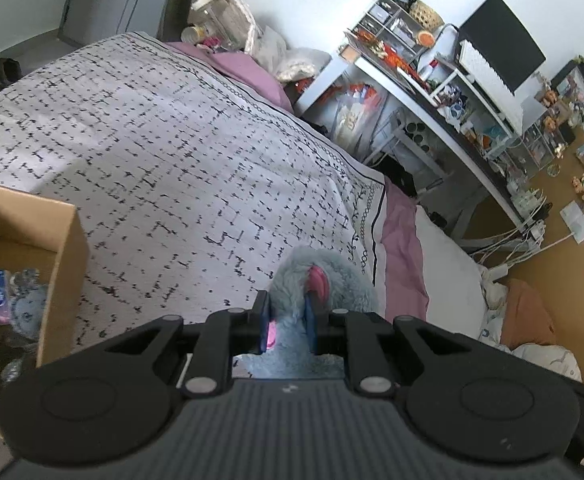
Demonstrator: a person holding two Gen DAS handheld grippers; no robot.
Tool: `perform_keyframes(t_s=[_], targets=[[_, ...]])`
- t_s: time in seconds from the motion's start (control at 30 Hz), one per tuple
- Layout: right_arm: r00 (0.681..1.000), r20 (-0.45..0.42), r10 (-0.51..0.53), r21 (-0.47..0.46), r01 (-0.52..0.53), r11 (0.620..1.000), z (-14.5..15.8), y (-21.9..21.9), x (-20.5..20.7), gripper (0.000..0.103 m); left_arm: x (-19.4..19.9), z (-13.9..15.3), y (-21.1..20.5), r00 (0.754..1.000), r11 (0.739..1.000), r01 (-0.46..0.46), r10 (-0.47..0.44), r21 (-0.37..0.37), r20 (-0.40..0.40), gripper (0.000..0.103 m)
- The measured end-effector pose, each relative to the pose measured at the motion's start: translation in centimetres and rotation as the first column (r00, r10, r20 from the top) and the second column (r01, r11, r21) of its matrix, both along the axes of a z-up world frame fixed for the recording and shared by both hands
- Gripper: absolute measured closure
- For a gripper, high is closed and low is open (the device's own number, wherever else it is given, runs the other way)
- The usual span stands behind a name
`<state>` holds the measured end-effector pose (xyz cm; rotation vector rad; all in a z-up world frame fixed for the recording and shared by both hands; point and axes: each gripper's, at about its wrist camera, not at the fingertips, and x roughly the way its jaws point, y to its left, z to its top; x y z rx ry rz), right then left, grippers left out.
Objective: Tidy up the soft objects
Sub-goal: 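Lift the grey mouse plush with both tools and carry it over the box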
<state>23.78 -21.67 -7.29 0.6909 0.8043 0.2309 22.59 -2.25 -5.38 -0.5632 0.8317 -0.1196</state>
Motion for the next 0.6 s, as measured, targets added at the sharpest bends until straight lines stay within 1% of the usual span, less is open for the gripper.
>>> perform_keyframes(t_s=[0.33, 0.6], targets=[[0.998, 0.013, 0.060, -0.019, -0.060, 0.998, 0.9, 3.8, -1.3, 0.091, -2.6, 0.5, 3.8, 0.998, 0.998, -0.061, 0.061, -0.016, 0.012, 0.086], [0.995, 0.021, 0.100, -0.043, -0.099, 0.994, 1.4, 6.7, -1.7, 0.091, -3.8, 0.2, 6.9, 0.995, 0.994, -0.099, 0.100, -0.044, 0.017, 0.086]])
